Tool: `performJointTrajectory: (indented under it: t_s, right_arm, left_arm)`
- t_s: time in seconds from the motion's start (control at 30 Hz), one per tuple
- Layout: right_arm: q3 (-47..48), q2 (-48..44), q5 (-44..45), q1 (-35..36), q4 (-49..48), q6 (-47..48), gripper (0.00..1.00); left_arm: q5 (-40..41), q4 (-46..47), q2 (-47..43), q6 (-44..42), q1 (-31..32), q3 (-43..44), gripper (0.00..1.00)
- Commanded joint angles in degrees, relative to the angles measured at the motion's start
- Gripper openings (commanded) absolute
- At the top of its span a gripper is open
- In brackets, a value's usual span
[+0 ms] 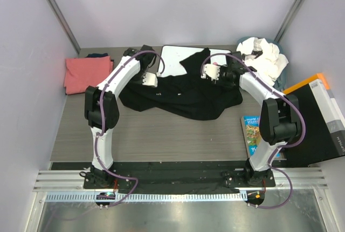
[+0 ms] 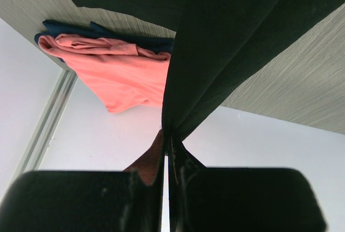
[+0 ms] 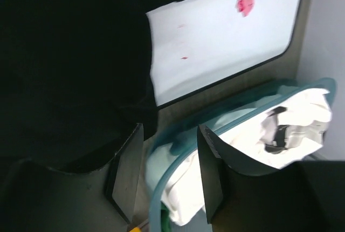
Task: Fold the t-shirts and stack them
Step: Flatten out the tshirt
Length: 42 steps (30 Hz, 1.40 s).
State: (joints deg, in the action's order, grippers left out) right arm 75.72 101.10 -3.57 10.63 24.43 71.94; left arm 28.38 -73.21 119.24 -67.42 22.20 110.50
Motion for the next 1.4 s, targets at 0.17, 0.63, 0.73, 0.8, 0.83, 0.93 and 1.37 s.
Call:
performJointTrajectory:
  t_s: [0.17, 0.63, 0.73, 0.8, 0.83, 0.93, 1.37]
  right_arm:
    - [-4.4, -1.9, -7.7, -2.8, 7.1, -5.1, 0.51]
    - [0.6, 7.2, -7.0, -3.0, -5.4, -9.7, 0.51]
    - [2.5, 8.8, -6.3, -3.0, -7.1, -10.1, 0.49]
    - [3.2, 9.4, -6.3, -3.0, -7.6, -10.0, 0.47]
    - [3.6, 9.8, -6.3, -3.0, -7.7, -9.7, 0.44]
    - [4.3, 10.4, -6.6, -3.1, -7.9, -9.5, 0.35]
    - [3.8, 7.5, -8.7, -3.1, -6.1, -7.9, 0.01]
  left_arm:
    - [2.3, -3.5, 1.2, -0.1, -0.2, 5.0, 0.0]
    - [3.0, -5.5, 3.0, 0.4, -0.2, 7.7, 0.0]
    - [3.0, -5.5, 3.5, 0.4, -0.2, 8.2, 0.0]
    - [3.2, -5.7, 4.0, 0.5, -0.2, 8.9, 0.0]
    - [3.2, -6.0, 4.2, 0.6, -0.2, 9.3, 0.0]
    - [3.3, -6.4, 4.9, 0.9, -0.2, 10.4, 0.0]
    - [3.6, -5.6, 5.7, 0.9, -0.6, 11.9, 0.0]
